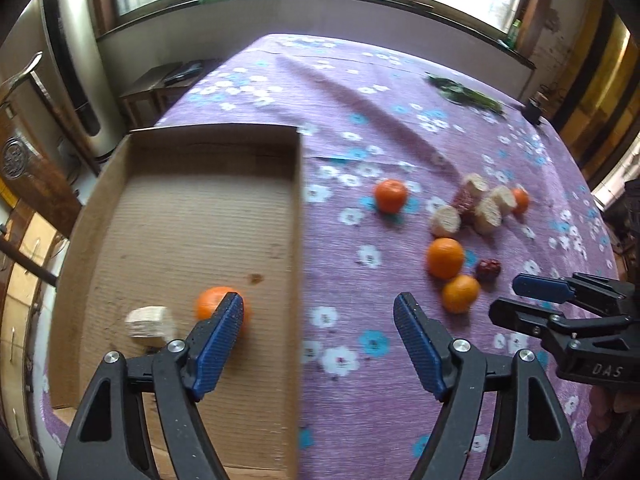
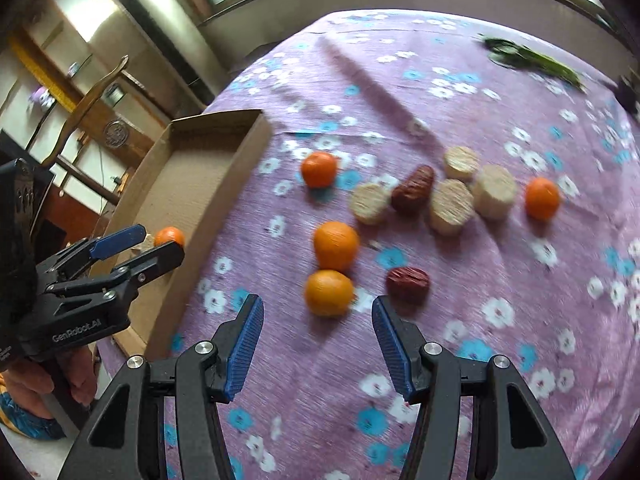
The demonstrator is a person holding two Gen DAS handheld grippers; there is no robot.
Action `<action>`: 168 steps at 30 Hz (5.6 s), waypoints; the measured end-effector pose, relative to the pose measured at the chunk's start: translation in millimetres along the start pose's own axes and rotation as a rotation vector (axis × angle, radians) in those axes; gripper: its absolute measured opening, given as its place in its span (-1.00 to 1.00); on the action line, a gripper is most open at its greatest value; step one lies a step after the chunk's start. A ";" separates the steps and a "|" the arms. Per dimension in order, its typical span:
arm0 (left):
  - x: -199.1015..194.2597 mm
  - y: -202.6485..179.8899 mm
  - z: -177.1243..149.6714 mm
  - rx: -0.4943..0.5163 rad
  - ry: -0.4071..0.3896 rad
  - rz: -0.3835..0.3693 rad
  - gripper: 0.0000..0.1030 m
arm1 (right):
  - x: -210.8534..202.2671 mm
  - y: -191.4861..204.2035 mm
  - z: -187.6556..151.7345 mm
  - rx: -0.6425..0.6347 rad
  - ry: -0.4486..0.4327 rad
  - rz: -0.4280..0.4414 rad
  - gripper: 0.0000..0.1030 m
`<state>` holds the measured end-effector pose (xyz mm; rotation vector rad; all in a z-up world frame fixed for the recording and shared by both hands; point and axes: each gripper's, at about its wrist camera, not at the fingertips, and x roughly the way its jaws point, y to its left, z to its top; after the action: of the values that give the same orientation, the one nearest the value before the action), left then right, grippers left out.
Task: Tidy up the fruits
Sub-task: 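Grasp an orange with the left tool while the right tool grasps a red date, then drop the orange into the box with left tool while right tool drops the date, then move both open tools back over the fruits on the tablecloth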
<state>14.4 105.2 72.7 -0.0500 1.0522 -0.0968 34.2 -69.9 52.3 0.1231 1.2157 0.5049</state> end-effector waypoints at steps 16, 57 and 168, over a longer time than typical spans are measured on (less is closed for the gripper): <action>50.4 -78.4 -4.9 0.060 0.092 -0.156 0.48 | -12.5 -49.0 -21.5 0.036 0.017 -0.032 0.18; 12.1 -34.3 -14.0 -0.021 0.032 -0.006 -0.42 | 15.4 -19.1 9.2 -0.106 0.061 -0.037 -0.34; 11.0 -36.5 -0.6 0.020 0.016 -0.022 0.63 | -8.3 -21.1 -15.3 0.032 0.023 -0.078 0.04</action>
<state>17.3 67.7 66.1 -0.0432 1.0666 -0.1279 24.5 -94.8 46.5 0.0968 1.2464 0.4203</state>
